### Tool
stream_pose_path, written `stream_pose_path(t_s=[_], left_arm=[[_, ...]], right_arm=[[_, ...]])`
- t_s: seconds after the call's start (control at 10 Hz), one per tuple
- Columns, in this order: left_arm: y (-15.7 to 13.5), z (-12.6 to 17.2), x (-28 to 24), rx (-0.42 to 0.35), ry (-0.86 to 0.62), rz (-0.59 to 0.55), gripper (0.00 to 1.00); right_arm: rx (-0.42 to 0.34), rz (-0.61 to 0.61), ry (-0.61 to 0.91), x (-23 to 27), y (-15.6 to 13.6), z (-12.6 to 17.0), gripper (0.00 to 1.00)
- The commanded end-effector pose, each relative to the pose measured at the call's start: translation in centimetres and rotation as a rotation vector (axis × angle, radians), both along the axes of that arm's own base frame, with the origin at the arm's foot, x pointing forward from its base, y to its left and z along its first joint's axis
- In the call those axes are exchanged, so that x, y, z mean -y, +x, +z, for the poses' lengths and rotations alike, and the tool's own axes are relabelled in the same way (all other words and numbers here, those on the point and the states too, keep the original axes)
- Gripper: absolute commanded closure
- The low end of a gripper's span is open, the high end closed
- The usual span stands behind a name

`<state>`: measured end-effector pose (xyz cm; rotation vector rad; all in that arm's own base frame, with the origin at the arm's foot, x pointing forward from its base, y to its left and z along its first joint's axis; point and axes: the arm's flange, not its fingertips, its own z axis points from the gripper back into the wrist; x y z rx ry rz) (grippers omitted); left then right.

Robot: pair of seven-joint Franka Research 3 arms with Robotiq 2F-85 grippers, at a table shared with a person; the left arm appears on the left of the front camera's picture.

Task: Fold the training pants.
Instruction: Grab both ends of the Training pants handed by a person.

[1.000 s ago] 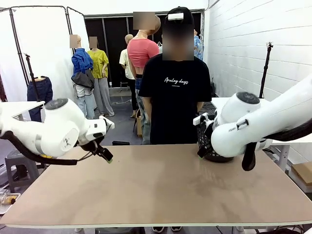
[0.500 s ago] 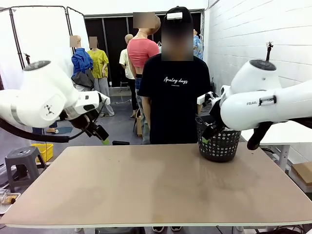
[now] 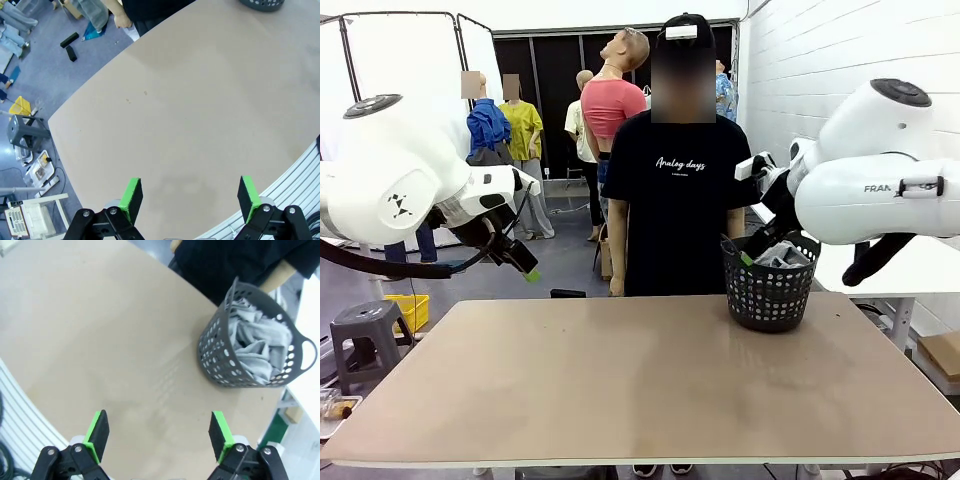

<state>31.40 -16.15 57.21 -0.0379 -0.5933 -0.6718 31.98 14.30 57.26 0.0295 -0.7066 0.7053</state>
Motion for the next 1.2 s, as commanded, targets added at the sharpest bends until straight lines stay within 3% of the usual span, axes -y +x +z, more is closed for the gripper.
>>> stream_pose_path(t_s=[0.0,1.1], left_arm=[[-0.21,-0.87,-0.17,0.003,0.004,0.029,0.00],[0.00,0.00,0.00,0.000,0.000,0.000,0.00]], right_arm=[[0.019,-0.018,0.012,0.06,-0.48,-0.65,0.00],[0.000,0.000,0.000,0.00,0.00,0.00,0.00]])
